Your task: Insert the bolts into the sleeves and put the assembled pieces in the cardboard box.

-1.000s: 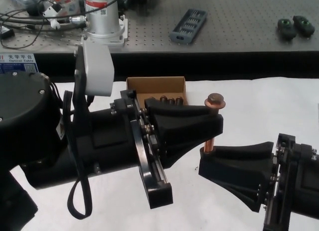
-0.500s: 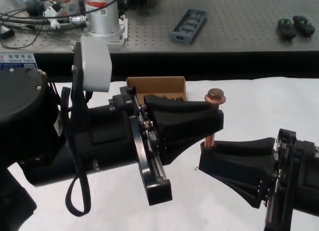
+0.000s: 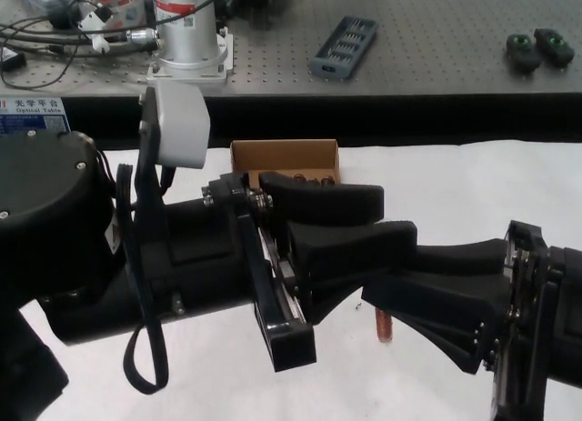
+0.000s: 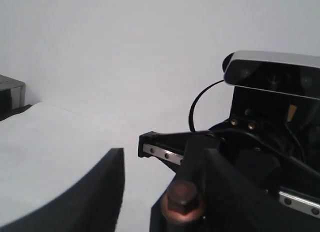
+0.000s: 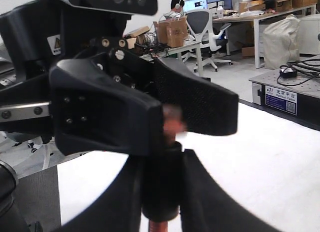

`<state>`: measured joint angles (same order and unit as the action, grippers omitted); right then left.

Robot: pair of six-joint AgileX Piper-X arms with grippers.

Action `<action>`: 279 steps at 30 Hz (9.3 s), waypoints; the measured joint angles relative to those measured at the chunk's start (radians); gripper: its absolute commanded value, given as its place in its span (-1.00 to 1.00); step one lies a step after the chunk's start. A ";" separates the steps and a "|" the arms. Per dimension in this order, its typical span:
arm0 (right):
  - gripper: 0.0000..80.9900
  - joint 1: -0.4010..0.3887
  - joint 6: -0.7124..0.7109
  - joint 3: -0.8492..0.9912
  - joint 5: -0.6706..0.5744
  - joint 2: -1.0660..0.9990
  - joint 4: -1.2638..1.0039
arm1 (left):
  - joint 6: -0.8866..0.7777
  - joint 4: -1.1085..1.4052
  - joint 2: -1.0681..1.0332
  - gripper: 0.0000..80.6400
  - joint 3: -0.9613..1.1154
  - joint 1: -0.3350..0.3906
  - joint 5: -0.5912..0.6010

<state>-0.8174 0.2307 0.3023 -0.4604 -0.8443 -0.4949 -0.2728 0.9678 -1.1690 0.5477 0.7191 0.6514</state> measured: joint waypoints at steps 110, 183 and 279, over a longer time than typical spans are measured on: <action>-0.56 0.168 -0.063 1.779 0.381 -1.619 1.107 | 0.135 -1.003 0.155 -0.97 -0.052 -0.545 -0.288; -0.90 0.252 -0.389 -0.158 0.449 0.182 0.588 | 0.224 -0.678 0.740 -0.97 -0.506 -0.556 -0.528; -0.90 0.680 -0.396 -0.309 0.450 0.659 0.984 | 0.224 -1.368 1.098 -0.97 -0.524 -0.699 -0.536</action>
<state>-0.1369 -0.1653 -0.0070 -0.0105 -0.1851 0.4888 -0.0492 -0.4006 -0.0707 0.0232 0.0204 0.1155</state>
